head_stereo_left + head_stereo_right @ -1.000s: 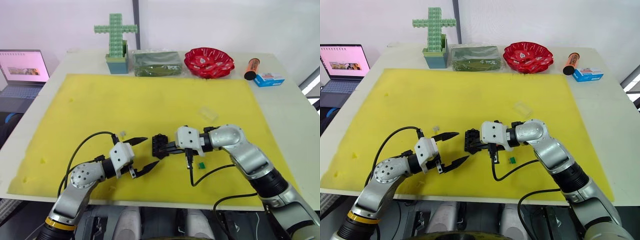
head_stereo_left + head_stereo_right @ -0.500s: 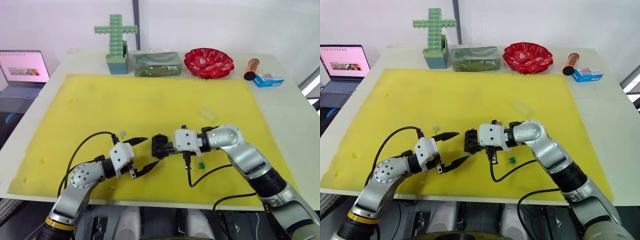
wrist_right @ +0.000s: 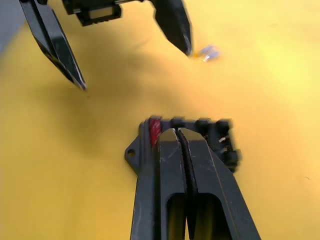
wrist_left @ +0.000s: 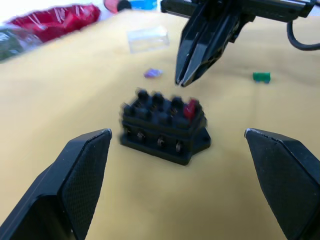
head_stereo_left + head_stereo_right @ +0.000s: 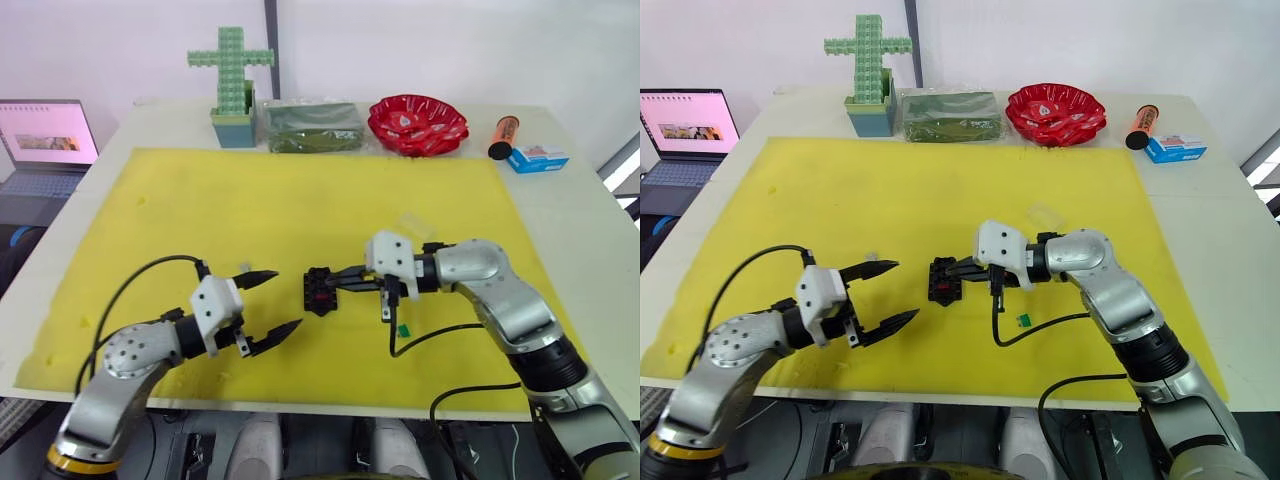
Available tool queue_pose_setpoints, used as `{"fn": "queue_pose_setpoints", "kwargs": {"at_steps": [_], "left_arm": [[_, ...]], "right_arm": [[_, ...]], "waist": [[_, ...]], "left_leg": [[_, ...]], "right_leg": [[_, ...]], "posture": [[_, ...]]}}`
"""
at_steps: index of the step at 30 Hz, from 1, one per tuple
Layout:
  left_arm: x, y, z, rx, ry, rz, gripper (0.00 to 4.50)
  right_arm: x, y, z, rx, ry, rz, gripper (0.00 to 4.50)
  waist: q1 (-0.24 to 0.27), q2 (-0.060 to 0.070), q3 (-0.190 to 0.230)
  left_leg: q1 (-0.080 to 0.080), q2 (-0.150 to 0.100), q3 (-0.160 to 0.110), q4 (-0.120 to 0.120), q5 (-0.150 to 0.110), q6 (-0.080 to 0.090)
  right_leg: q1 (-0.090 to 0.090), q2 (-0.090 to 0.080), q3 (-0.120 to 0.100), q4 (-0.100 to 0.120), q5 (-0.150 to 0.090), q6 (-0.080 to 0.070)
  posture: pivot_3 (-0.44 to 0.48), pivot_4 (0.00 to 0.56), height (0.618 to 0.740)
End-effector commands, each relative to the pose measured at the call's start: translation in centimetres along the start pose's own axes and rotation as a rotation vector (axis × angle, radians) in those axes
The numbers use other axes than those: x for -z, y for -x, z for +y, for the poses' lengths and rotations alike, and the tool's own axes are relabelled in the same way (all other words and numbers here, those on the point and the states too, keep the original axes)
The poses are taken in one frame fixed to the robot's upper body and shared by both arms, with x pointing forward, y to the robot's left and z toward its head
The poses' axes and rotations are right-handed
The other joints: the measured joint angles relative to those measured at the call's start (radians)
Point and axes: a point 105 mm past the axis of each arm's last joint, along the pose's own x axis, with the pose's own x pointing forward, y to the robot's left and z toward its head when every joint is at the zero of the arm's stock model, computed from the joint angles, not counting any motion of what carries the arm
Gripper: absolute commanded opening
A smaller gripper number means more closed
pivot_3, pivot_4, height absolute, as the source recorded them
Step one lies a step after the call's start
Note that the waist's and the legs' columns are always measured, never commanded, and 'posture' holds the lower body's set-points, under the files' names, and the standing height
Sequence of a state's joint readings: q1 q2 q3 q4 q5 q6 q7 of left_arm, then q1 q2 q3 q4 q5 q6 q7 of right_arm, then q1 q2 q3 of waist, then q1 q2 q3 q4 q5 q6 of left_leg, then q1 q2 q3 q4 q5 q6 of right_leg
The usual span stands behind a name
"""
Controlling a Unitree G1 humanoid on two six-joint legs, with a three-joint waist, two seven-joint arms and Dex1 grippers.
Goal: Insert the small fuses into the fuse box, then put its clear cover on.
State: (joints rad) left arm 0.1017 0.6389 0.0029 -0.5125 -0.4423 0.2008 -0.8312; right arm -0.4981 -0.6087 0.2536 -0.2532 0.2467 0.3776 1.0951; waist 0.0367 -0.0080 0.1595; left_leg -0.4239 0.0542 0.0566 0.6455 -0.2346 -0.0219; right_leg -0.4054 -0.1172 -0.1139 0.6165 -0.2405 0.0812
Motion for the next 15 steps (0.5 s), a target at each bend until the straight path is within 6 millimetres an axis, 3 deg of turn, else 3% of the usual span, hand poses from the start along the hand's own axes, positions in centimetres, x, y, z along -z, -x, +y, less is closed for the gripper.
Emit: {"fn": "queue_pose_setpoints", "kwargs": {"at_steps": [1, 6, 12, 13, 15], "left_arm": [[-1.5, 1.9, 0.2, 0.026, 0.028, -0.010, 4.50], [-1.4, 5.9, 5.3, -0.133, 0.027, 0.089, 4.50], [0.7, 11.3, 11.0, -0.414, -0.031, 0.196, 4.50], [1.0, 11.8, 11.4, -0.436, -0.037, 0.206, 4.50], [1.6, 12.7, 12.2, -0.475, -0.039, 0.216, 4.50]], "right_arm": [[-1.8, 2.6, -1.2, 0.082, 0.007, -0.045, 0.57], [-0.4, 7.3, -1.4, 0.155, -0.064, 0.020, 2.27], [4.1, 13.2, -1.1, 0.380, -0.166, 0.159, 4.22], [4.7, 14.0, -1.0, 0.416, -0.181, 0.169, 4.48], [6.1, 15.6, -0.9, 0.489, -0.219, 0.191, 4.48]], "waist": [[0.000, 0.001, 0.000], [0.005, 0.001, 0.001], [0.002, 0.001, 0.001], [0.001, 0.001, 0.001], [0.001, 0.001, 0.001]], "left_leg": [[0.000, 0.000, 0.000, 0.000, 0.000, 0.000], [0.000, 0.000, -0.002, 0.000, 0.000, 0.000], [-0.001, -0.001, 0.000, -0.002, -0.001, 0.001], [-0.001, -0.001, 0.000, -0.002, -0.001, 0.001], [-0.001, 0.000, 0.000, -0.002, -0.001, 0.001]], "right_leg": [[0.000, 0.000, 0.000, -0.001, 0.000, 0.000], [-0.002, 0.000, -0.003, -0.003, -0.001, -0.002], [0.000, 0.000, -0.002, -0.003, -0.001, 0.000], [0.000, 0.000, -0.002, -0.003, -0.001, 0.000], [0.000, 0.000, -0.002, -0.003, -0.001, 0.001]], "posture": [[0.000, 0.150, 0.740], [0.000, 0.150, 0.740], [0.000, 0.150, 0.740], [0.000, 0.150, 0.740], [0.000, 0.150, 0.740]]}}
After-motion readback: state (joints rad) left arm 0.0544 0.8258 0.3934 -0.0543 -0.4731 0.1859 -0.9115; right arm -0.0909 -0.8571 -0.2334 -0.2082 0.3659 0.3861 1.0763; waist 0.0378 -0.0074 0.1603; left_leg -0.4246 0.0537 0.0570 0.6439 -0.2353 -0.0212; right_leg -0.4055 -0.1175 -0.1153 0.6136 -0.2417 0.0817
